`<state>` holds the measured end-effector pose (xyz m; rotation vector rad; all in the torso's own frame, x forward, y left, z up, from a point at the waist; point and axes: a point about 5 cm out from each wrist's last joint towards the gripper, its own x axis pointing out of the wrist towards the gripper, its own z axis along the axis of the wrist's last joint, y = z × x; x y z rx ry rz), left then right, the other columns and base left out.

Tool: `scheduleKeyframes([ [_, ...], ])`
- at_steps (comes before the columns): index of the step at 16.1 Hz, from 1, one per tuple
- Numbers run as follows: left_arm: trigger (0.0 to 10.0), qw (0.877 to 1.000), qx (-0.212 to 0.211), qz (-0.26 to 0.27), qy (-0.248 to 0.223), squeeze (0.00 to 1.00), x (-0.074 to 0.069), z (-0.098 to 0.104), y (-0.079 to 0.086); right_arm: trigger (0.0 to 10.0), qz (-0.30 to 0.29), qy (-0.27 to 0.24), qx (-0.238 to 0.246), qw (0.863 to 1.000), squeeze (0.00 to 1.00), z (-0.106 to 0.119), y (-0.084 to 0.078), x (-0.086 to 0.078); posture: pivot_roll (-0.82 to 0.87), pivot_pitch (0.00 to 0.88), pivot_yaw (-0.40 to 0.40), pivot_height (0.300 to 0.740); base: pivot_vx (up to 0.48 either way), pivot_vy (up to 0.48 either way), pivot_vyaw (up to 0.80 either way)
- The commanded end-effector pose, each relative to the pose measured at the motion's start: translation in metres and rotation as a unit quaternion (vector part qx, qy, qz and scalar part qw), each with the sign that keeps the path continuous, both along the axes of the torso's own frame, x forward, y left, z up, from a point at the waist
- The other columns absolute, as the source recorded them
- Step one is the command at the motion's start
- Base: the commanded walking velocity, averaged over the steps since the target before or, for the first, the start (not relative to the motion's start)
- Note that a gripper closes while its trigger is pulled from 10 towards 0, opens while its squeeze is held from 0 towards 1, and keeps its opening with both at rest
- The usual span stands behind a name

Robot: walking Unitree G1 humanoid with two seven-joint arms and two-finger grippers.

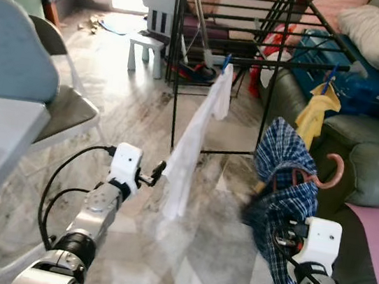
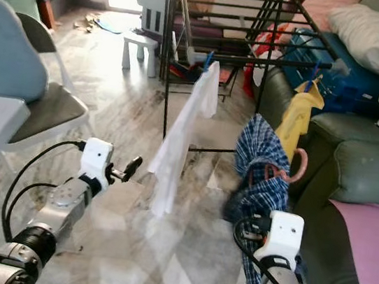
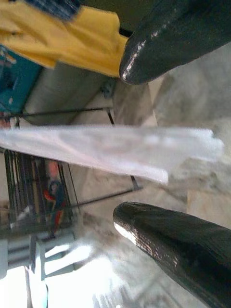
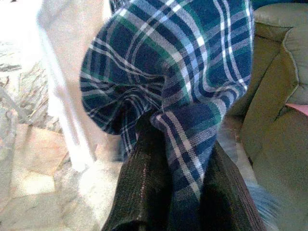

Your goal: Hang hanger

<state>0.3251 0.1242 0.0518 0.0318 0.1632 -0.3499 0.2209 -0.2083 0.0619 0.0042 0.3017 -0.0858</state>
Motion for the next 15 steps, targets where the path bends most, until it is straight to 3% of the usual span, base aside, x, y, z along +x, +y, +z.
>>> scheduleKeyframes([
  [1,10.0,1.000,0.002,-0.008,-0.003,0.00,0.0022,0.0030,-0.0070,10.0,-0.006,-0.013,-0.008,1.000,0.00,0.0059,-0.0063,0.0007,0.03,0.000,-0.025,0.740,0.330,0.000,0.52],
  [15,10.0,1.000,0.004,-0.014,-0.003,0.00,0.0025,0.0041,-0.0139,10.0,-0.008,-0.005,-0.008,1.000,0.00,0.0029,-0.0048,0.0040,0.03,0.000,-0.023,0.740,0.357,0.000,0.04],
])
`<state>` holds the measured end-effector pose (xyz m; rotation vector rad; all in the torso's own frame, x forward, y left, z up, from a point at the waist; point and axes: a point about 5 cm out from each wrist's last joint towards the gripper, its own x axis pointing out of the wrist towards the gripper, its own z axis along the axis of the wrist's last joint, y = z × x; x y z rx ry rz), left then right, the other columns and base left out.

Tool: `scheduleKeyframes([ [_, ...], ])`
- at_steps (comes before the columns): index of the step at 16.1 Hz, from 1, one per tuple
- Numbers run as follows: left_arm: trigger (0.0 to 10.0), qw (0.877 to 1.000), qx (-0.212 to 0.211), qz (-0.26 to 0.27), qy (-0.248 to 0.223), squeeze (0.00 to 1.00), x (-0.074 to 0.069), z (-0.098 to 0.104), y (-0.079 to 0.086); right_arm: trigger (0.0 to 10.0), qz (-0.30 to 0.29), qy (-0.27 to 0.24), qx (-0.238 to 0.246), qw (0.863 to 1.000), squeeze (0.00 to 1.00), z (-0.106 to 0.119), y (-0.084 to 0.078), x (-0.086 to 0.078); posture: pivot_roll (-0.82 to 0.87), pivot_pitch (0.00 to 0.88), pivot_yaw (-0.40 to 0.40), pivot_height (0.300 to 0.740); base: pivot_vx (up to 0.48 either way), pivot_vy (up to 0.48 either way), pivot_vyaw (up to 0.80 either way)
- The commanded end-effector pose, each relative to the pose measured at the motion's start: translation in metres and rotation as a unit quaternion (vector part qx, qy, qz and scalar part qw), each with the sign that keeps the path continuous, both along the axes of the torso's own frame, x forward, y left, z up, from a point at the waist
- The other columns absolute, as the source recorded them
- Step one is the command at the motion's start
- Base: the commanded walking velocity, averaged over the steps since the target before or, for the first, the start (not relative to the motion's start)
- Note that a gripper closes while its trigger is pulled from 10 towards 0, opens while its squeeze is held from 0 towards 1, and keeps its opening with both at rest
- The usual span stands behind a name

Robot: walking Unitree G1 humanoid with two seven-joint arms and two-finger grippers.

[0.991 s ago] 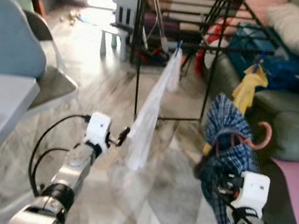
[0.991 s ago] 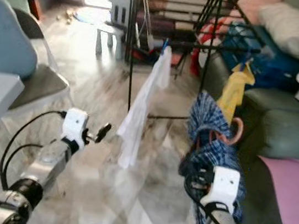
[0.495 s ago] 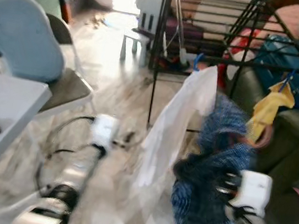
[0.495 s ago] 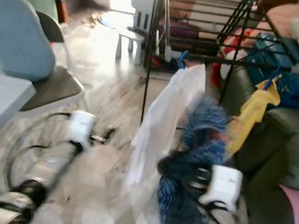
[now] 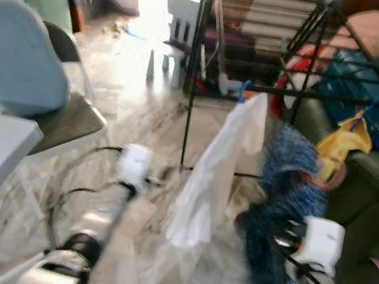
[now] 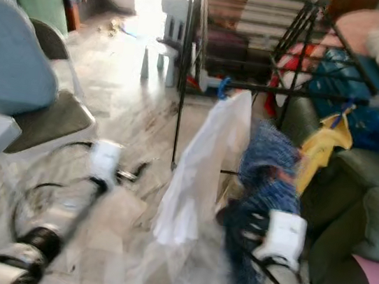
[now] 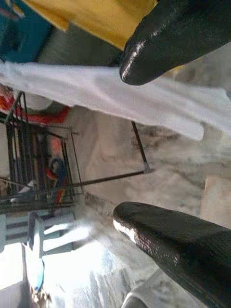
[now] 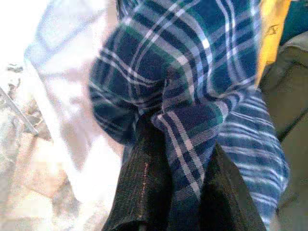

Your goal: Hang hanger

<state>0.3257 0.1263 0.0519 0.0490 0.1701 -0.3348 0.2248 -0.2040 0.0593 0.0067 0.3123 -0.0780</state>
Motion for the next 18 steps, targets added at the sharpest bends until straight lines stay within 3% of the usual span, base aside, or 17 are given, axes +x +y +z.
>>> scheduleKeyframes([
  [1,10.0,1.000,-0.005,-0.020,-0.004,0.00,0.0019,0.0039,-0.0161,10.0,-0.011,-0.010,-0.010,1.000,0.00,0.0055,-0.0092,0.0001,0.03,0.000,-0.023,0.740,0.480,0.000,0.00],
  [18,10.0,1.000,-0.002,-0.015,-0.002,0.00,0.0017,0.0032,-0.0176,10.0,0.029,0.038,-0.021,0.999,0.00,-0.0034,-0.0085,0.0040,0.04,0.000,-0.033,0.740,0.480,0.000,0.00],
])
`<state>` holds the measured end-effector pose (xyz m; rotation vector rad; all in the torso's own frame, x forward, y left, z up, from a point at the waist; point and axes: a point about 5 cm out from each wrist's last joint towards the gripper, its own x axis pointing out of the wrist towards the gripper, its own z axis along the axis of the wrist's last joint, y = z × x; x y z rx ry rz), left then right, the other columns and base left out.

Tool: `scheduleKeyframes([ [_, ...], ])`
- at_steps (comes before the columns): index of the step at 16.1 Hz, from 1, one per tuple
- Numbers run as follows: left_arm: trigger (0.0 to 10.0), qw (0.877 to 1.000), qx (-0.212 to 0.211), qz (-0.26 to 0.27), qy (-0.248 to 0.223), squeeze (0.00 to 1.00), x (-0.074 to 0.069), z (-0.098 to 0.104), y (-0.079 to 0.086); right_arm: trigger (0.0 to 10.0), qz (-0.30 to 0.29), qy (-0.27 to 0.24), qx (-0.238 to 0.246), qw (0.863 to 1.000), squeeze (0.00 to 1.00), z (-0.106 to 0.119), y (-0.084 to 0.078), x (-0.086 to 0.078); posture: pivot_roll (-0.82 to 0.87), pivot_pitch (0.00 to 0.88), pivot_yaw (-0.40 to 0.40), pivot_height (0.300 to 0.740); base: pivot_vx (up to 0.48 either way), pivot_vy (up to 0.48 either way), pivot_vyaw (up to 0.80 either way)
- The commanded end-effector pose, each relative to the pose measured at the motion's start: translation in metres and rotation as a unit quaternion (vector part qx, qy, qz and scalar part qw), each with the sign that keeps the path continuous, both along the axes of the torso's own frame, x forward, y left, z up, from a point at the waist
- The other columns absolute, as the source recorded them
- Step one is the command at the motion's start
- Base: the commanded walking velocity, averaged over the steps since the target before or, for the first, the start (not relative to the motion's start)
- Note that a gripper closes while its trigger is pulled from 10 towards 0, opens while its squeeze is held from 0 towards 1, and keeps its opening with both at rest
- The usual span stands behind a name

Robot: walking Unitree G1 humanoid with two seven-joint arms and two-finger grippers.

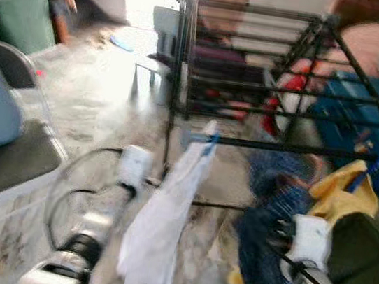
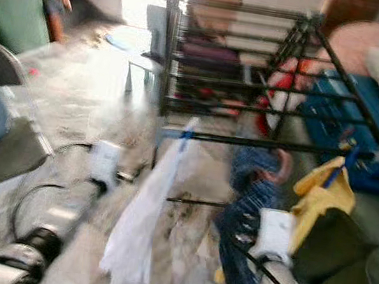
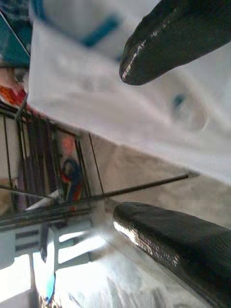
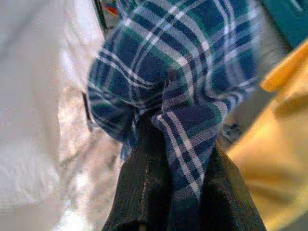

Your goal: Hang hanger

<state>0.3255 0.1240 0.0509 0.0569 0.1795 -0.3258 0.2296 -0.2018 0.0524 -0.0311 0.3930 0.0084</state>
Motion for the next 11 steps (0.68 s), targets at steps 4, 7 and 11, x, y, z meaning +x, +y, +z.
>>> scheduleKeyframes([
  [4,10.0,1.000,-0.005,-0.017,-0.001,0.00,0.001,0.002,-0.015,10.0,-0.014,0.011,-0.017,1.000,0.00,0.002,-0.014,0.000,0.05,0.000,-0.037,0.740,0.000,0.000,0.00],
  [7,10.0,1.000,-0.004,-0.014,0.000,0.00,0.000,0.001,-0.013,10.0,-0.004,0.010,-0.016,1.000,0.00,0.010,-0.013,0.007,0.05,0.000,-0.039,0.740,0.000,0.000,0.00],
  [11,10.0,1.000,-0.001,-0.014,0.003,0.00,-0.002,0.000,-0.013,10.0,0.021,0.014,-0.023,0.999,0.00,0.014,-0.011,0.017,0.05,0.000,-0.040,0.740,0.000,0.000,0.00],
])
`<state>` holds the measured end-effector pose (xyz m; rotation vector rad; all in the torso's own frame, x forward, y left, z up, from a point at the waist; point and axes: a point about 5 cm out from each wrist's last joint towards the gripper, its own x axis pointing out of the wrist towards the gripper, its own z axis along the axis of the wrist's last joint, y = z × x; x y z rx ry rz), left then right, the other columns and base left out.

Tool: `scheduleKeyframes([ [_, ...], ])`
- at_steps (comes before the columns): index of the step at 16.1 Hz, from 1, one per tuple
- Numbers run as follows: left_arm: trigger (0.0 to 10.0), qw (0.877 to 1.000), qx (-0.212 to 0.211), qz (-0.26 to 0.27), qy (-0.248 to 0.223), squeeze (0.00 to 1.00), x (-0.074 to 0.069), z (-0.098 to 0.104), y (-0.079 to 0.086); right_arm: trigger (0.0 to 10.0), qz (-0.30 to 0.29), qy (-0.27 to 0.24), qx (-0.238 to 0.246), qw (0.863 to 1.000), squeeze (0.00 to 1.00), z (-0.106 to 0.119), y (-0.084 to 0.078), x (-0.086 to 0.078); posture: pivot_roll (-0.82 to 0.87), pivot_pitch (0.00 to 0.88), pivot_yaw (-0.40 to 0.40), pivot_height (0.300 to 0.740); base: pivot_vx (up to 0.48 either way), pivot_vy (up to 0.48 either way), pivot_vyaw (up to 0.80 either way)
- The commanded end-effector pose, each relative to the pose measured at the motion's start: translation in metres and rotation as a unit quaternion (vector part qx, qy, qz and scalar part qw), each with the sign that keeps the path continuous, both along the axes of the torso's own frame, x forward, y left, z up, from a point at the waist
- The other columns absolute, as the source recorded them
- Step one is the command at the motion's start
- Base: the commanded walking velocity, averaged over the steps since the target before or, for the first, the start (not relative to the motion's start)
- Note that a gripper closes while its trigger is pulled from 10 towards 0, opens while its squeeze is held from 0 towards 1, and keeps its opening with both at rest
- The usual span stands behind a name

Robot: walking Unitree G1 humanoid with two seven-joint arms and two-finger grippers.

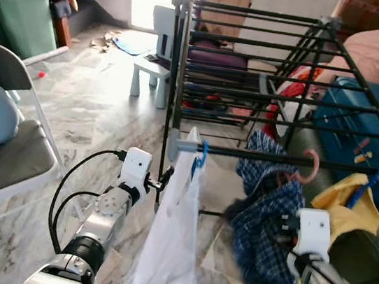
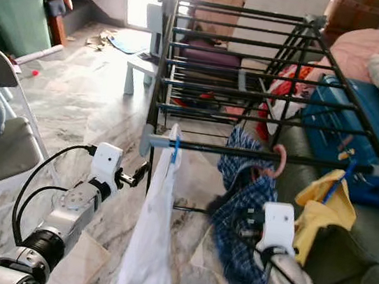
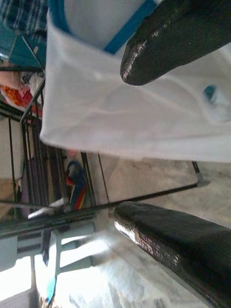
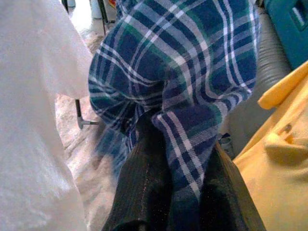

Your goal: Hang hanger

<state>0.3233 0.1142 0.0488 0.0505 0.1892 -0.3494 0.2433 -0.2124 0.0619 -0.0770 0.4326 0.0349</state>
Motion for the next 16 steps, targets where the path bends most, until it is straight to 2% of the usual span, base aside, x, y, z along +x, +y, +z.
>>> scheduleKeyframes([
  [1,10.0,1.000,0.003,-0.003,-0.002,0.00,0.001,0.002,-0.003,10.0,0.009,0.001,-0.005,1.000,0.00,0.004,0.000,0.008,0.06,0.000,-0.041,0.740,0.000,0.000,0.00],
  [2,10.0,1.000,0.004,-0.003,-0.002,0.00,0.001,0.002,-0.003,10.0,0.011,0.007,-0.009,1.000,0.00,0.005,-0.001,0.012,0.06,0.000,-0.042,0.740,0.000,0.000,0.00],
  [4,10.0,1.000,0.004,-0.002,-0.002,0.00,0.001,0.002,-0.003,10.0,0.002,0.032,0.016,0.999,0.00,0.006,-0.001,0.023,0.06,0.000,-0.052,0.740,0.000,0.000,0.00],
  [9,10.0,1.000,0.002,0.004,0.001,0.00,0.000,0.000,-0.003,10.0,0.033,0.075,0.019,0.996,0.00,-0.005,0.000,0.032,0.08,0.000,-0.069,0.740,0.000,0.000,0.00],
  [11,10.0,1.000,0.002,0.004,0.002,0.00,-0.001,0.000,-0.003,10.0,0.027,0.087,0.032,0.995,0.00,-0.009,-0.002,0.038,0.08,0.000,-0.073,0.740,0.000,0.000,0.00],
  [13,10.0,1.000,0.001,0.005,0.003,0.00,0.000,0.000,-0.002,10.0,0.011,0.113,0.043,0.993,0.00,-0.020,-0.007,0.038,0.09,0.000,-0.079,0.740,0.000,0.000,0.00],
  [16,10.0,1.000,0.001,0.008,0.004,0.00,0.000,0.000,-0.001,10.0,-0.011,0.116,0.040,0.992,0.00,-0.026,-0.013,0.033,0.09,0.000,-0.073,0.740,0.000,0.000,0.00],
])
